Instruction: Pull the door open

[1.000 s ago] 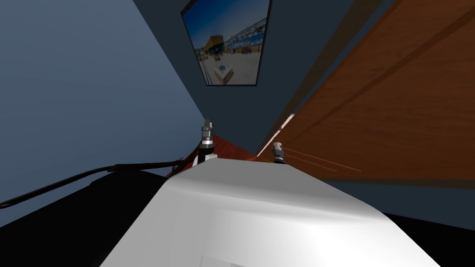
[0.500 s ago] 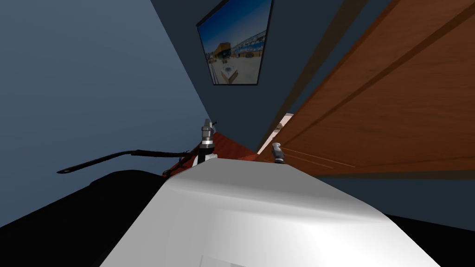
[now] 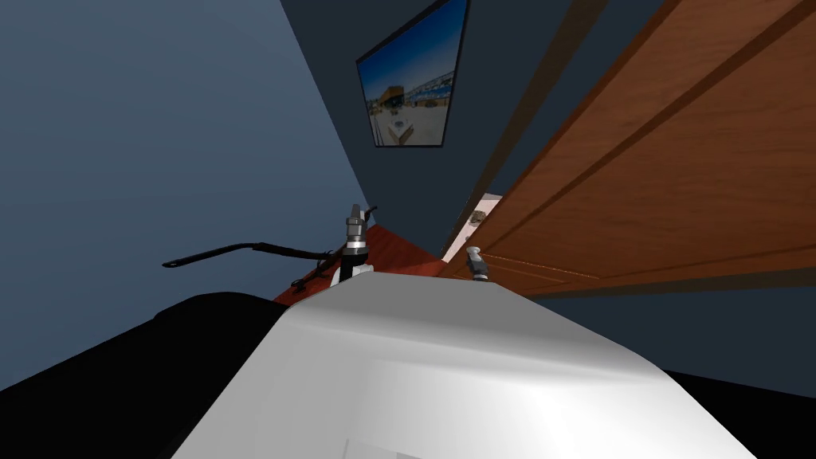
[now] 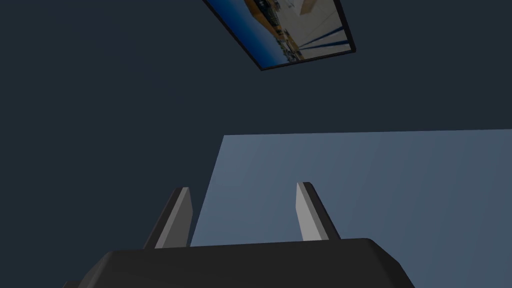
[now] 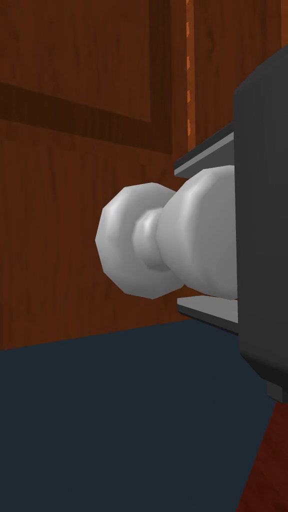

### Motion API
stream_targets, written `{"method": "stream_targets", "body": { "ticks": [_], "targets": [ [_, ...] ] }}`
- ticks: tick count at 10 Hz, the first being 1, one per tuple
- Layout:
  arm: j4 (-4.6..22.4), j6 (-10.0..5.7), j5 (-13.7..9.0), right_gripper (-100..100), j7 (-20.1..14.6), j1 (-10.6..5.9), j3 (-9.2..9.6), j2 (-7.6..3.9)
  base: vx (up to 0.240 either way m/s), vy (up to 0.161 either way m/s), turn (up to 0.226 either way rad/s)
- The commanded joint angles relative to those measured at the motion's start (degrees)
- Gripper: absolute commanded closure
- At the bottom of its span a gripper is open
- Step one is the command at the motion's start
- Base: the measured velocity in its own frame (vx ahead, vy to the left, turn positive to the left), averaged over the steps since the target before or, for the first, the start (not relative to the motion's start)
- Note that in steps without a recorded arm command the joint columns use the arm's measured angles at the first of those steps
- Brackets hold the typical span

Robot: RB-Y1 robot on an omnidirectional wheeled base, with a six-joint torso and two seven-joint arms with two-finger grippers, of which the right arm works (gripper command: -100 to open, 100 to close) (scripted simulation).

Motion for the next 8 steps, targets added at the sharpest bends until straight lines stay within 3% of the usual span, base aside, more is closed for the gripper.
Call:
{"method": "stream_targets", "body": {
  "ticks": [1,6,7,8],
  "targets": [
    [-0.52,-0.95,0.57,100,-1.15,0.71,1.07,-0.91,-0.225,-0.047,0.124],
    [-1.20,-4.73,2.83,100,-5.61,3.04,5.22,-4.33,-0.261,-0.051,0.107],
    [-1.24,-4.98,2.98,100,-5.90,3.19,5.50,-4.56,-0.217,-0.055,0.058],
    [-0.04,-5.10,3.01,100,-5.87,2.54,5.48,-4.05,-0.090,-0.021,0.010]
  ]
}}
